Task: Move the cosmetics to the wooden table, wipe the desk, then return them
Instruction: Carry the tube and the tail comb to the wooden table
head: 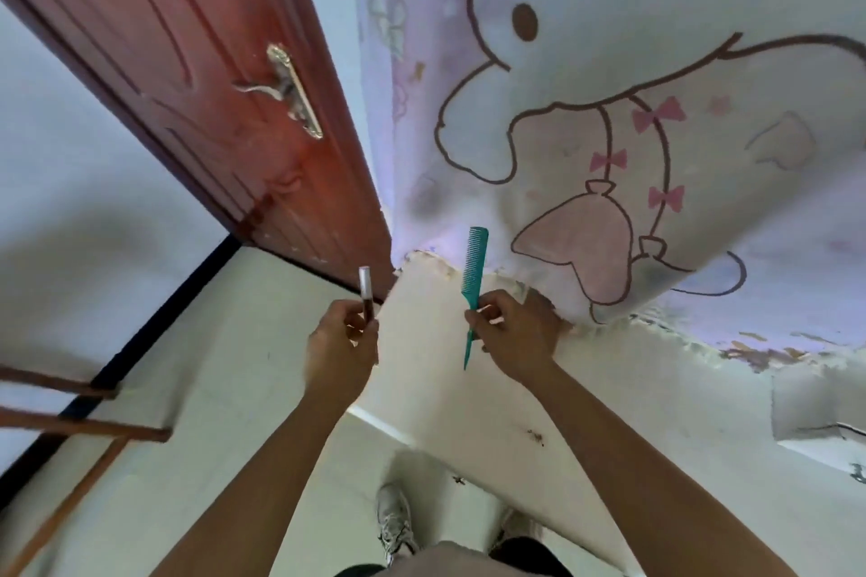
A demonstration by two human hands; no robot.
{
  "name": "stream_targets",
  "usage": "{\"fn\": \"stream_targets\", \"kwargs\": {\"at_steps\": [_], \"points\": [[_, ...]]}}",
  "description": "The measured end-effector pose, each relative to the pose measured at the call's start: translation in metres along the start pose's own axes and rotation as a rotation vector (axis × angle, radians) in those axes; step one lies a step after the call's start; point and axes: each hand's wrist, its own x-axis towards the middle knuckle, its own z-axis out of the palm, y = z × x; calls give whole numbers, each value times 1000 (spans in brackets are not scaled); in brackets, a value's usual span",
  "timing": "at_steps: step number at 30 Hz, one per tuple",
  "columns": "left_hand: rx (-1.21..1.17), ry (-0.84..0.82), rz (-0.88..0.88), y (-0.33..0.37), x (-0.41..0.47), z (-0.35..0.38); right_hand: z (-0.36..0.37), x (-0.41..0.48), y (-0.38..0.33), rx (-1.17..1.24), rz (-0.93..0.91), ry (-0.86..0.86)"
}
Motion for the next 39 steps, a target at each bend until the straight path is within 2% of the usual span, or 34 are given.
{"fn": "stream_targets", "kwargs": {"at_steps": [10,18,24,31,39], "points": [[-94,484,-89,-118,-63,-236,209,-60,-135,57,-369,-240],[-102,718,-185,-235,-156,-420,423,-151,-234,129,-511,-478],[-133,865,-325,-304,-192,-494,539,-203,-260,94,-599,-702],[-155,948,-438,-375,-170,-548,650,-186,-291,110,-582,-796],[-79,1022,-499,-454,-56,-648,809,-116,-365,137,-549,-860]]}}
